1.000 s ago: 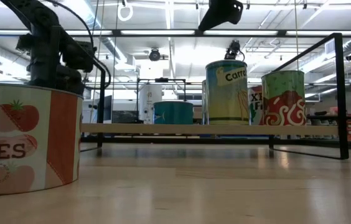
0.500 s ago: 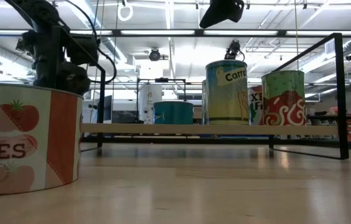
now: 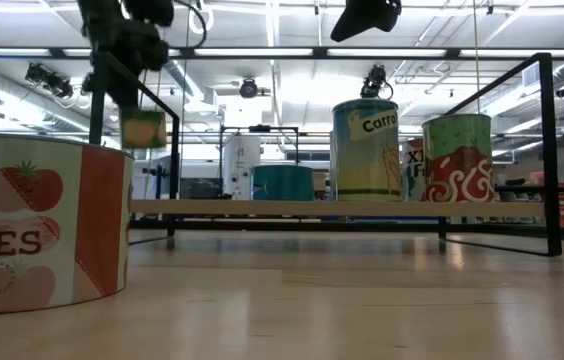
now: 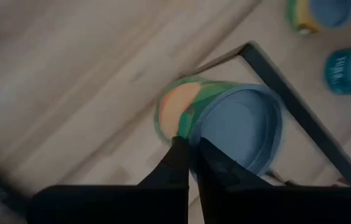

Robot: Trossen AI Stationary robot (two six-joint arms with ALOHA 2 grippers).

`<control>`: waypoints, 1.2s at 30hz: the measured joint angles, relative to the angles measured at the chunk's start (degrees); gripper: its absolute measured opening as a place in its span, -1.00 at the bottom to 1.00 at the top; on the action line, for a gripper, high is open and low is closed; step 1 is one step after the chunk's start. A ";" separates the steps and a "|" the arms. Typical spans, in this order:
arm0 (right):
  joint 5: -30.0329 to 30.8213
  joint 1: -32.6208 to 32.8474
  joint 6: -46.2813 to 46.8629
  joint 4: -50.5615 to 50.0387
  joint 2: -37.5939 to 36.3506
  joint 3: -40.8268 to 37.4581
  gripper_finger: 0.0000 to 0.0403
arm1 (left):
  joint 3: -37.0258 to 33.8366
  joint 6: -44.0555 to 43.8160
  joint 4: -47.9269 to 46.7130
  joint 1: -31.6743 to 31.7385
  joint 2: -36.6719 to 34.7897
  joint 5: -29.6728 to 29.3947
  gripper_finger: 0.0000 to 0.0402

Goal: Pick and place cans onto a shelf
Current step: Put the canned peaches on the shelf

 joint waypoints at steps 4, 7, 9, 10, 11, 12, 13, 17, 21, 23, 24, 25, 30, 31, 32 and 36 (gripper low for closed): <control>0.01 0.00 -0.06 -0.20 -0.88 0.00 0.72 | 7.19 1.69 -4.93 0.02 -0.08 -3.33 -0.94; 0.02 -0.02 -0.15 -0.42 -1.43 0.00 0.72 | 10.38 1.69 -6.58 -0.11 0.02 -3.46 -0.94; 0.02 0.00 -0.11 -0.50 -1.86 0.00 0.72 | 12.28 1.46 -6.80 -0.49 0.06 -3.41 -0.94; 0.02 0.00 -0.02 -0.74 -2.05 0.00 0.72 | 13.44 1.34 -6.87 -0.75 0.48 -3.34 -0.94; 0.02 0.05 0.02 -0.90 -2.32 0.00 0.72 | 14.62 1.19 -7.08 -1.06 0.91 -3.39 -0.94; 0.02 0.21 0.24 -1.08 -2.52 0.00 0.72 | 15.82 0.99 -7.71 -1.35 1.28 -3.35 -0.94; 0.04 0.32 0.65 -1.17 -2.73 0.00 0.72 | 17.07 0.83 -8.06 -1.65 1.61 -3.31 -0.94; 0.02 0.61 0.87 -1.37 -3.08 0.00 0.72 | 21.25 0.29 -5.28 -3.61 3.73 -3.31 -0.94; 0.04 0.57 0.87 -1.70 -3.19 -0.02 0.72 | 21.68 -0.52 -0.90 -6.25 8.35 -3.65 -0.94; 0.13 0.57 0.89 -1.74 -3.21 -0.02 0.72 | 21.66 -0.03 -0.80 -7.48 11.61 -4.01 -0.94; 0.11 0.58 0.87 -1.76 -3.21 -0.02 0.72 | 21.59 0.32 -0.71 -8.13 13.48 -4.16 -0.94; 0.09 0.59 0.87 -1.82 -3.21 -0.02 0.72 | 21.59 0.85 -0.69 -8.84 15.30 -4.25 -0.94; 0.07 0.68 0.89 -1.89 -3.21 -0.02 0.72 | 21.55 4.80 1.99 -11.50 23.20 -3.53 -0.94; 0.05 0.68 0.91 -1.89 -3.21 -0.02 0.72 | 21.55 6.16 2.61 -11.80 24.58 -2.82 -0.94; 0.04 0.70 0.92 -1.89 -3.21 -0.02 0.72 | 21.55 7.46 3.20 -11.96 26.02 -1.76 -0.94; -0.30 0.68 1.02 -1.89 -3.21 -0.02 0.72 | 21.55 13.66 3.79 -11.40 30.80 2.61 -0.94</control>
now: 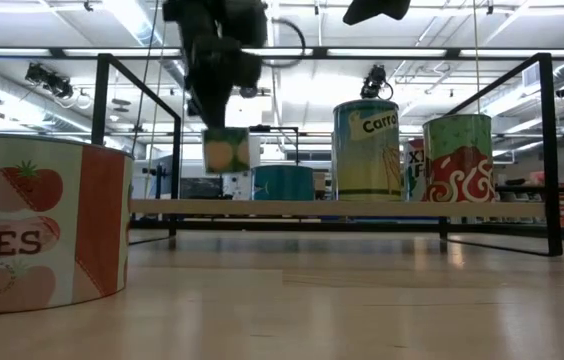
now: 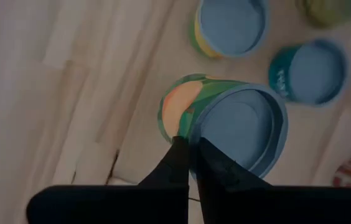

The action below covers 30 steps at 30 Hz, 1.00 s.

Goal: Pick and place cans onto a shelf
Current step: Put the canned peaches on the shelf

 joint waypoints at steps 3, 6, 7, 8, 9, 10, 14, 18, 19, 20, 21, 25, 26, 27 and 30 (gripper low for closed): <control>-0.05 0.02 0.50 -0.01 0.00 0.00 0.72 | -0.02 7.57 0.04 0.85 2.80 1.51 -0.94; -0.05 0.00 0.55 0.00 0.00 0.00 0.72 | -0.02 15.41 0.23 1.48 4.62 1.63 -0.94; -0.08 0.01 0.76 0.00 0.00 0.00 0.72 | -0.04 17.79 0.21 1.68 5.03 1.62 -0.94; -0.14 0.02 1.15 0.00 0.00 0.00 0.72 | -0.04 19.70 0.41 1.82 5.39 1.65 -0.94; -0.20 0.02 1.51 0.00 0.01 0.00 0.72 | -0.02 21.13 0.78 1.96 5.56 1.66 -0.94; -0.20 0.01 1.76 0.02 0.02 0.00 0.72 | -0.02 22.27 0.78 2.18 5.61 1.65 -0.94; -0.20 0.01 1.99 0.09 0.02 0.00 0.72 | -0.02 24.47 1.11 2.77 5.60 -0.02 -0.93; -0.20 0.01 2.00 0.20 0.02 0.00 0.72 | -0.02 24.18 -1.31 3.02 5.60 -0.22 -0.93; -0.20 0.02 1.97 0.22 0.02 0.00 0.72 | -0.02 24.12 -2.01 2.87 5.60 0.16 -0.93; -0.34 0.00 1.95 0.29 0.02 0.00 0.72 | -0.02 24.07 -2.33 2.62 5.60 0.40 -0.92; -0.81 0.00 1.93 0.42 0.02 0.00 0.72 | -0.02 24.06 -2.27 2.35 5.60 0.53 -0.92; -2.20 -0.45 1.86 1.07 0.02 0.00 0.72 | -0.02 23.89 -2.13 1.33 5.60 0.68 -0.92; -2.36 -0.53 1.86 1.28 0.02 0.00 0.72 | -0.02 23.77 -2.09 1.17 5.60 0.66 -0.92; -2.45 -0.59 1.86 1.43 0.02 0.00 0.72 | -0.02 23.70 -1.78 1.05 5.60 0.34 -0.92; -2.52 -0.59 1.95 1.51 0.02 0.00 0.72 | -0.02 22.52 0.14 0.95 5.60 -3.62 -0.88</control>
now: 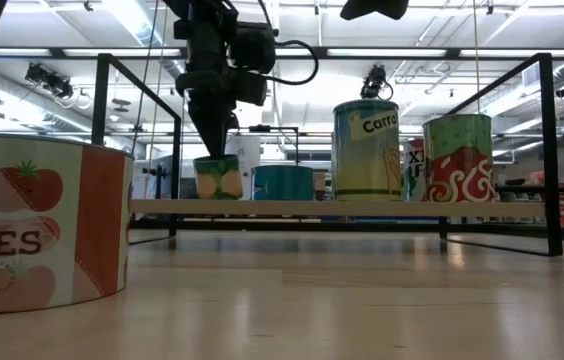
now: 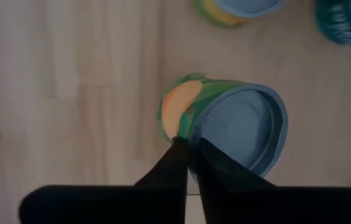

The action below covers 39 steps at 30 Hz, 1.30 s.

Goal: Pick and place cans onto a shelf
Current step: Put the canned peaches on the shelf, then put the canned tomatoes on the shelf

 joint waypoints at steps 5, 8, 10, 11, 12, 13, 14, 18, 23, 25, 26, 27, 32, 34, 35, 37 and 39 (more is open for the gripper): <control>-0.02 -0.02 0.32 0.02 0.00 0.00 0.72 | 0.00 0.00 -0.22 0.03 0.00 -0.87 -0.64; -0.09 0.00 0.98 0.02 0.00 0.00 0.72 | 0.00 -0.07 -0.26 -0.24 0.00 -0.73 -0.47; -0.09 0.00 1.03 0.02 0.00 0.00 0.72 | 0.00 -0.07 -0.46 -0.33 0.00 -0.63 -0.38; -0.09 0.00 1.01 0.02 0.00 0.00 0.72 | 0.00 -0.13 -0.46 -0.42 0.00 -0.64 -0.34; -0.10 0.00 1.04 0.02 0.00 0.00 0.72 | 0.00 -0.26 -0.48 -0.56 0.00 -0.65 -0.30; -0.16 0.00 1.11 0.02 0.00 0.00 0.72 | 0.00 -0.35 -0.54 -0.56 0.00 -0.65 -0.27; -0.26 0.00 1.11 0.02 0.00 0.00 0.72 | 0.13 -0.52 -0.87 -0.56 0.00 -0.67 -0.24; -0.26 0.00 1.04 0.02 0.00 0.00 0.72 | 2.57 -2.79 -3.84 -1.02 -0.04 -0.70 -0.16; -1.80 0.00 0.84 -0.02 0.02 0.00 0.72 | 7.88 -6.56 -9.67 -4.25 -1.65 -0.77 -0.14; -1.82 0.10 -0.53 -0.11 0.02 0.00 0.72 | 9.48 -9.63 -11.12 -6.89 -3.35 0.28 -0.14; -1.77 0.17 -1.83 -0.11 0.02 0.00 0.72 | 10.08 -11.58 -11.17 -8.50 -4.29 1.77 -0.14; -1.71 0.27 -3.20 -0.11 0.02 0.00 0.72 | 10.41 -13.66 -10.83 -10.15 -5.21 3.50 -0.14; -3.36 0.35 -4.27 -0.59 0.04 -0.02 0.72 | 10.43 -27.07 -10.47 -21.13 -8.05 4.62 -0.14; -5.50 0.33 -0.47 -0.57 0.04 -0.02 0.72 | 10.43 -32.44 -10.35 -26.51 -8.23 2.34 -0.14; -6.17 0.33 -0.15 -0.55 0.04 -0.02 0.72 | 10.43 -34.83 -10.02 -29.40 -8.28 1.41 -0.14; -6.26 0.33 -1.81 0.13 0.04 -0.02 0.72 | 10.43 -39.84 -9.30 -34.82 -8.31 0.36 -0.14; -6.13 0.10 -4.92 1.61 0.04 -0.02 0.72 | 10.40 -44.81 -8.11 -39.80 -8.31 -0.29 -0.14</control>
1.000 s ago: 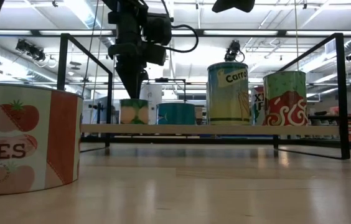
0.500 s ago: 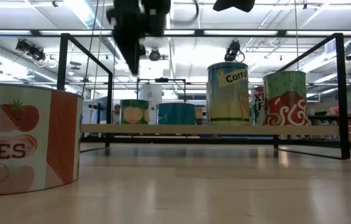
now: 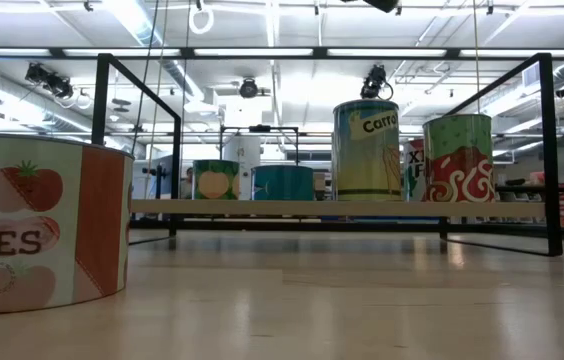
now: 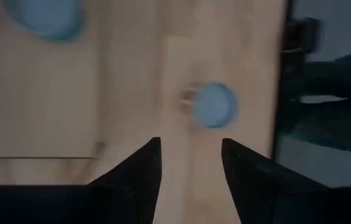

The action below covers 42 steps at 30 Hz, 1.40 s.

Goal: Pick and place cans onto a shelf
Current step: Put the canned tomatoes on the shelf

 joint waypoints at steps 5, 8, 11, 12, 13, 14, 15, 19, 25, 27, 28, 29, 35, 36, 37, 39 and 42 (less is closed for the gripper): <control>0.54 -0.21 -3.13 1.82 0.00 0.00 0.72 | 0.00 -16.10 4.33 -9.42 0.00 -5.51 -0.14; 3.15 0.72 -2.07 1.71 0.00 0.00 0.72 | -0.02 -24.59 3.61 -12.96 0.53 -7.10 -0.14; 3.60 2.12 0.08 1.71 0.00 0.00 0.72 | -0.09 -33.29 0.48 -16.06 0.76 -9.81 -0.14; 3.99 2.73 0.77 1.71 0.00 0.00 0.72 | -0.50 -36.03 0.23 -17.04 0.68 -10.74 -0.12; 4.73 3.37 1.30 1.71 0.01 0.00 0.72 | -1.46 -38.84 0.54 -17.89 0.59 -11.15 -0.10; 5.69 4.00 1.62 1.74 0.14 0.00 0.72 | -2.75 -41.39 0.81 -18.51 0.60 -11.32 -0.06; 6.85 4.52 1.84 1.75 0.23 0.00 0.72 | -4.34 -44.12 1.21 -19.29 0.66 -11.45 -0.02; 11.09 6.74 5.29 1.73 0.39 0.00 0.72 | -12.10 -53.88 7.72 -22.23 0.61 -11.62 0.18; 17.09 9.74 10.11 1.96 0.39 0.00 0.72 | -23.34 -61.19 24.35 -22.32 0.76 -18.55 0.26; 17.90 10.58 13.26 2.00 0.39 0.00 0.72 | -25.35 -63.17 28.46 -21.99 1.08 -21.84 0.22; 18.06 10.99 15.00 2.09 0.39 0.00 0.72 | -26.07 -63.45 30.68 -21.71 1.46 -23.07 0.21; 18.06 11.38 16.61 2.15 0.39 0.00 0.72 | -26.50 -63.66 31.71 -21.56 1.79 -23.80 0.18; 18.31 14.56 25.44 2.16 0.39 0.00 0.72 | -26.62 -63.43 33.79 -21.45 6.23 -28.60 0.09; 18.48 15.13 27.06 2.21 0.39 0.00 0.72 | -26.62 -63.39 34.05 -21.47 6.98 -28.71 0.08; 18.58 15.80 28.52 2.37 0.39 0.00 0.72 | -26.62 -63.42 34.01 -21.51 7.47 -28.71 0.07; 18.65 17.07 29.88 2.72 0.39 0.00 0.72 | -26.63 -63.40 34.20 -21.56 8.33 -28.79 0.05; 18.65 18.54 30.01 2.57 0.39 0.00 0.72 | -26.64 -62.79 34.06 -21.77 8.80 -30.04 0.01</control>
